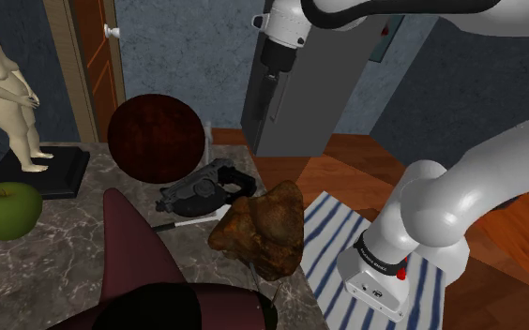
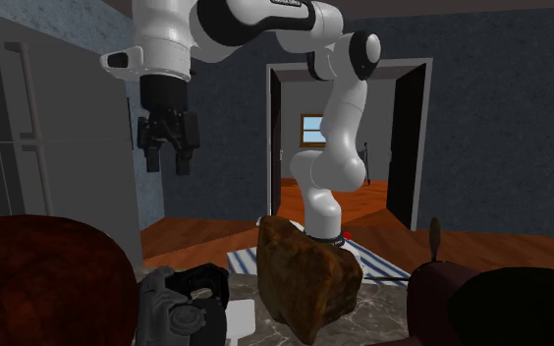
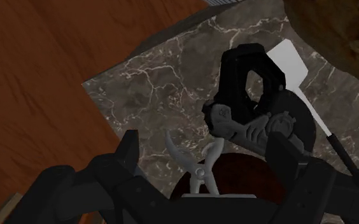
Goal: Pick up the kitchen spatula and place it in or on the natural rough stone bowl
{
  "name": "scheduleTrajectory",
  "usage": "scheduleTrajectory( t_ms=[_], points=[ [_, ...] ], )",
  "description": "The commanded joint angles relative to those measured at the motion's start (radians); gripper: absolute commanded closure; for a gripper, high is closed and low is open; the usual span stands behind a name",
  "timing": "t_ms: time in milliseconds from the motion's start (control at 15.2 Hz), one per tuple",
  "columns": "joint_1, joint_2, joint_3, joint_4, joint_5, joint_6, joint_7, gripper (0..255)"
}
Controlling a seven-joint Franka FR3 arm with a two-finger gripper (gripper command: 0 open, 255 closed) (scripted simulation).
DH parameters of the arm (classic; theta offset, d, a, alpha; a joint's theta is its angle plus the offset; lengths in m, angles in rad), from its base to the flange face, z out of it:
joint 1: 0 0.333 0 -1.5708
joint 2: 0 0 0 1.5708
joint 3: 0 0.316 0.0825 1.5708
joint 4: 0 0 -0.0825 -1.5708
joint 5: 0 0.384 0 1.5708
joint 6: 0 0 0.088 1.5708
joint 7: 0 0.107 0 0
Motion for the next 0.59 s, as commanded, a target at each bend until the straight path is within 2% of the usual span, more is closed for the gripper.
scheduleTrajectory(
  t_ms=[0,528],
  points=[
    [0.025,0.047,0.016,0.006,0.016,0.033,-0.024,0],
    [0.115,0.236,0.08,0.068,0.068,0.13,-0.124,0]
  ],
)
